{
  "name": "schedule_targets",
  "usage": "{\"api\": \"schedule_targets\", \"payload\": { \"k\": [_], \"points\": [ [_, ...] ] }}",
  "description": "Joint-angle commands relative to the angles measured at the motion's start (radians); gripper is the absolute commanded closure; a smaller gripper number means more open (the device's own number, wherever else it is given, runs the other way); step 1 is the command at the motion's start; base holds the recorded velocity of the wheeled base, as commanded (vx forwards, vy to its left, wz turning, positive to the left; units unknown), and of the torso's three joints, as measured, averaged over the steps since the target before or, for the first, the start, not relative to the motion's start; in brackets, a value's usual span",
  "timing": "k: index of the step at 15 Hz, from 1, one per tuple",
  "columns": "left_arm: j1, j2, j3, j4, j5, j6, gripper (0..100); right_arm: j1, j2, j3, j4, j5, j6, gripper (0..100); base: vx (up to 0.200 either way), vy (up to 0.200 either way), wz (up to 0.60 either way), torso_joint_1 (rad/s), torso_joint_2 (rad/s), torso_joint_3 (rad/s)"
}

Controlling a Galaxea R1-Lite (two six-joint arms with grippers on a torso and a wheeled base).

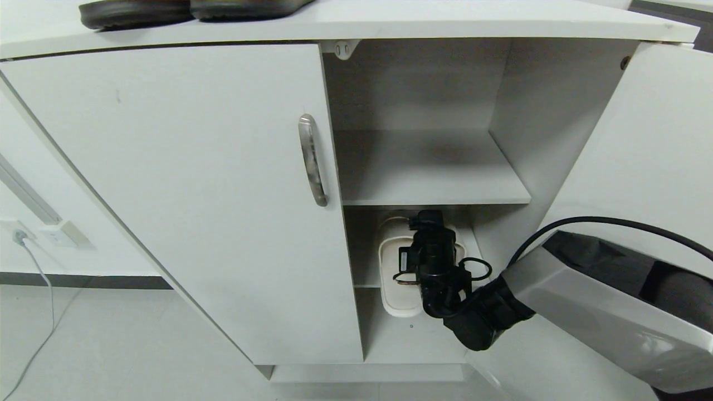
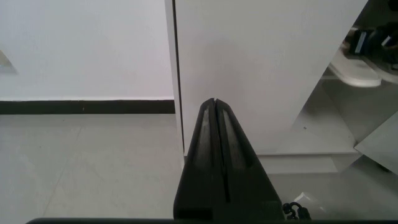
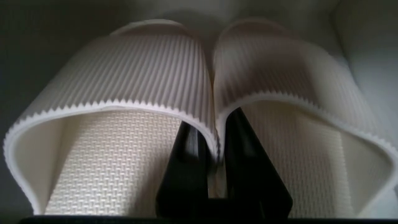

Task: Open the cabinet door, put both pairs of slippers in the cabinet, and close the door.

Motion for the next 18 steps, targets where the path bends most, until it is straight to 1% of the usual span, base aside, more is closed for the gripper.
{"api": "schedule_targets", "payload": {
  "k": [1,4,7,17,18],
  "points": [
    [0.000,0.001,0.000,-0.001,0.001,0.000,100,-0.013,0.052,-0.088,0.021,0.000,-0.013,100,0.000,0.000,0.00,0.000,0.00,0.000],
    [0.000,0.001,0.000,-0.001,0.002,0.000,100,-0.027,0.098,-0.170,0.038,0.000,-0.020,100,0.000,0.000,0.00,0.000,0.00,0.000],
    [0.000,0.001,0.000,-0.001,0.002,0.001,100,-0.033,0.126,-0.199,0.037,0.000,-0.031,100,0.000,0.000,0.00,0.000,0.00,0.000],
    [0.000,0.001,0.000,-0.001,0.002,0.000,100,-0.041,0.143,-0.223,0.037,0.000,-0.031,100,0.000,0.000,0.00,0.000,0.00,0.000],
    [0.000,0.001,0.000,-0.001,0.002,0.000,100,-0.041,0.143,-0.223,0.037,0.000,-0.031,0,0.000,0.000,0.00,0.000,0.00,0.000]
  ]
}}
